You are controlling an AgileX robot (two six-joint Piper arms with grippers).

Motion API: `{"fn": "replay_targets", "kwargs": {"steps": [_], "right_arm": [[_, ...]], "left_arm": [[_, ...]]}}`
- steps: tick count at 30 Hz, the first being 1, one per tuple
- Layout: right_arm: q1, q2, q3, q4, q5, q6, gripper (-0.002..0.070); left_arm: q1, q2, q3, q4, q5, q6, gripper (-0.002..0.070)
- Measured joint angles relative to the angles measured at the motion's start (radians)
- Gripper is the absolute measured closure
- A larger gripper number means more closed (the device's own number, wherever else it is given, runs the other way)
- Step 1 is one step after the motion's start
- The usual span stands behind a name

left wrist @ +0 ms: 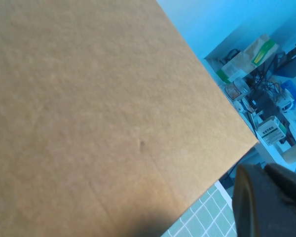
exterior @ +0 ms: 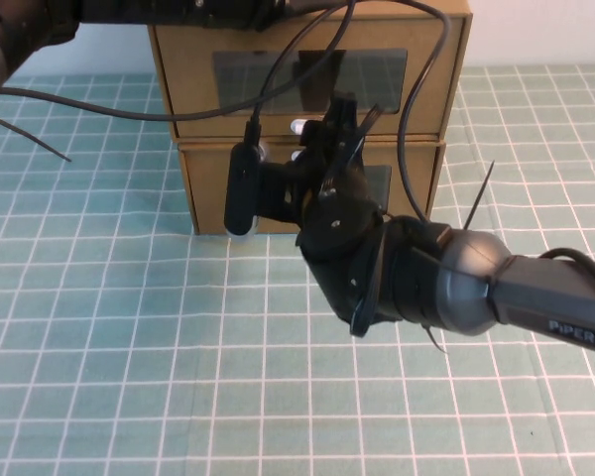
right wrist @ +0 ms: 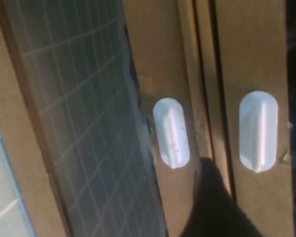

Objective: Open the shoe box
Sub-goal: 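Pull the top drawer of the cardboard box fully open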

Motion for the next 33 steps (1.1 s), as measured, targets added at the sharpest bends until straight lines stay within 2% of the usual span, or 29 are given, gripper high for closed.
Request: {"fn": "replay_targets", "kwargs": {"steps": [13, 16, 19, 21, 24, 33], "right_arm": [[-0.058, 0.033, -0.051, -0.002, -0.102, 0.004, 0.0363], [-0.065, 0.033, -0.051, -0.005, -0.11, 0.004, 0.0429], [-0.068, 0.033, -0.051, -0.007, -0.115, 0.004, 0.057], [-0.07, 0.033, -0.053, -0.008, -0.117, 0.004, 0.0636], [-0.07, 0.033, -0.053, -0.008, -0.121, 0.004, 0.0659], [-0.07, 0.033, -0.053, 0.005, -0.123, 0.004, 0.0662]], "left_arm": [[0.0, 0.0, 0.0, 0.0, 0.006, 0.0, 0.0678], [0.0, 0.0, 0.0, 0.0, 0.006, 0.0, 0.0678], [0.0, 0.0, 0.0, 0.0, 0.004, 0.0, 0.0678], [0.0, 0.0, 0.0, 0.0, 0.002, 0.0, 0.0678], [0.0, 0.0, 0.0, 0.0, 0.002, 0.0, 0.0678], [0.0, 0.008, -0.002, -0.004, 0.002, 0.002, 0.0678]]}}
